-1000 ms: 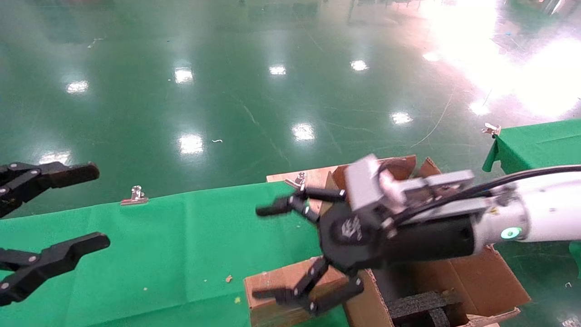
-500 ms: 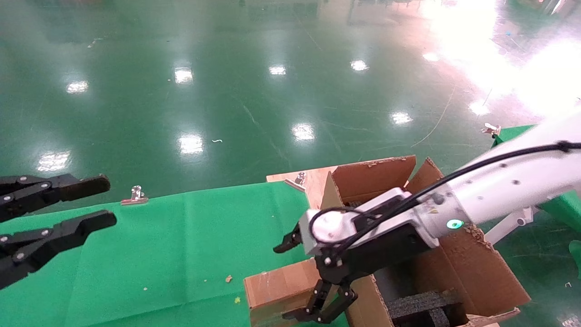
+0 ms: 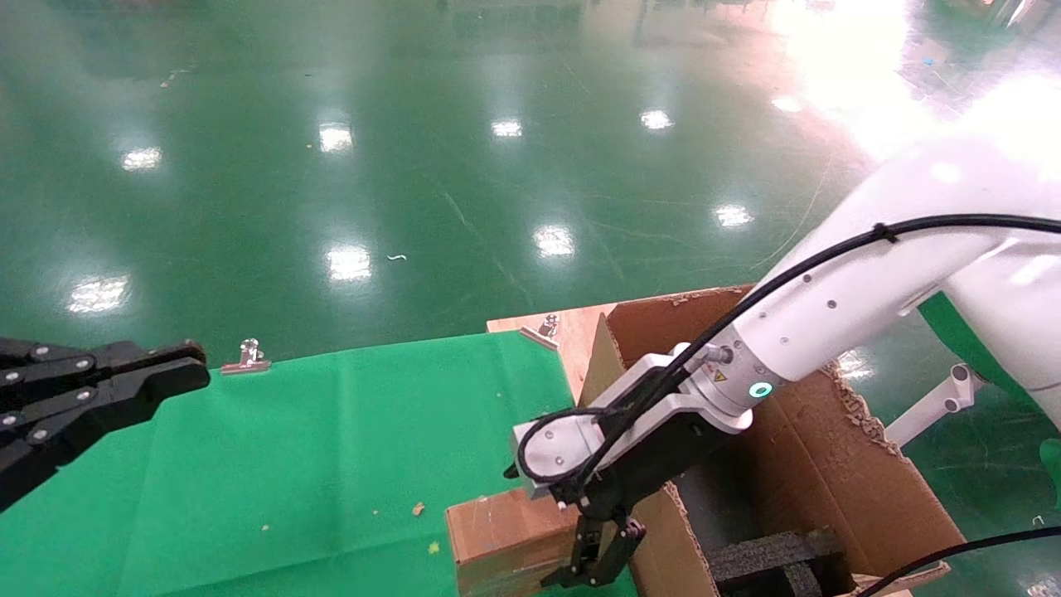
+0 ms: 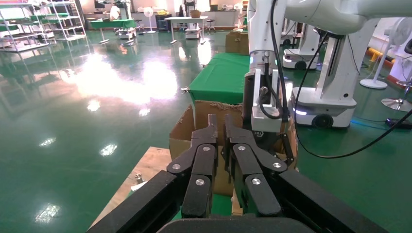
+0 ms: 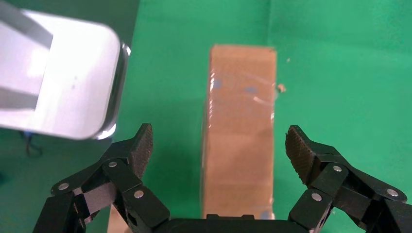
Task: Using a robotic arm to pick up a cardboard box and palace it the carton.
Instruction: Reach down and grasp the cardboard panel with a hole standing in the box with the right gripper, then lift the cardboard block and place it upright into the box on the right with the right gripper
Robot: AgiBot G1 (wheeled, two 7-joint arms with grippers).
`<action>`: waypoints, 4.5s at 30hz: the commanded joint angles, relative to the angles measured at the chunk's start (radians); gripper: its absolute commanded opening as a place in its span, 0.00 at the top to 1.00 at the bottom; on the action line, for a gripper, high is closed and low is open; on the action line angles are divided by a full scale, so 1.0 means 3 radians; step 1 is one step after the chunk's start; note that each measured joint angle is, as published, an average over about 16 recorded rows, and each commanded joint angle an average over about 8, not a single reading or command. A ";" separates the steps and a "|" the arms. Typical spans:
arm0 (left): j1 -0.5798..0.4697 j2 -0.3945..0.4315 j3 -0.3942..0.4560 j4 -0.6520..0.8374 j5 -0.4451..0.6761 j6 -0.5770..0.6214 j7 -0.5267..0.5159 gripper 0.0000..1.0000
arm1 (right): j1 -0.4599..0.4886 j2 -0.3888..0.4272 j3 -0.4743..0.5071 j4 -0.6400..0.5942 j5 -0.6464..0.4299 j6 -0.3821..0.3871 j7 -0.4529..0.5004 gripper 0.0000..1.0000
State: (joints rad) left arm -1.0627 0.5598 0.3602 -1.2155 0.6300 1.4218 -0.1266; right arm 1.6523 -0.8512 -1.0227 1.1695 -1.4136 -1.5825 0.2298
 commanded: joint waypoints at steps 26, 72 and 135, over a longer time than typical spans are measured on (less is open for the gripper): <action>0.0001 -0.0001 0.0000 0.0001 0.0000 -0.0001 0.0000 0.00 | 0.0165 -0.0152 -0.0385 -0.0184 -0.0024 0.0047 -0.0218 1.00; 0.0001 -0.0001 0.0000 0.0001 -0.0001 -0.0001 0.0000 0.00 | 0.1543 0.0028 -0.0518 -0.0349 0.0544 -0.0032 -0.0195 1.00; 0.0001 -0.0001 0.0000 0.0001 -0.0001 -0.0001 0.0000 0.00 | 0.2844 0.3219 -0.2923 0.0493 0.0308 0.1424 0.2110 1.00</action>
State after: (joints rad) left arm -1.0624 0.5596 0.3603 -1.2151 0.6298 1.4214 -0.1266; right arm 2.5039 0.1047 -1.9045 1.3075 -1.3101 -1.1614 0.8507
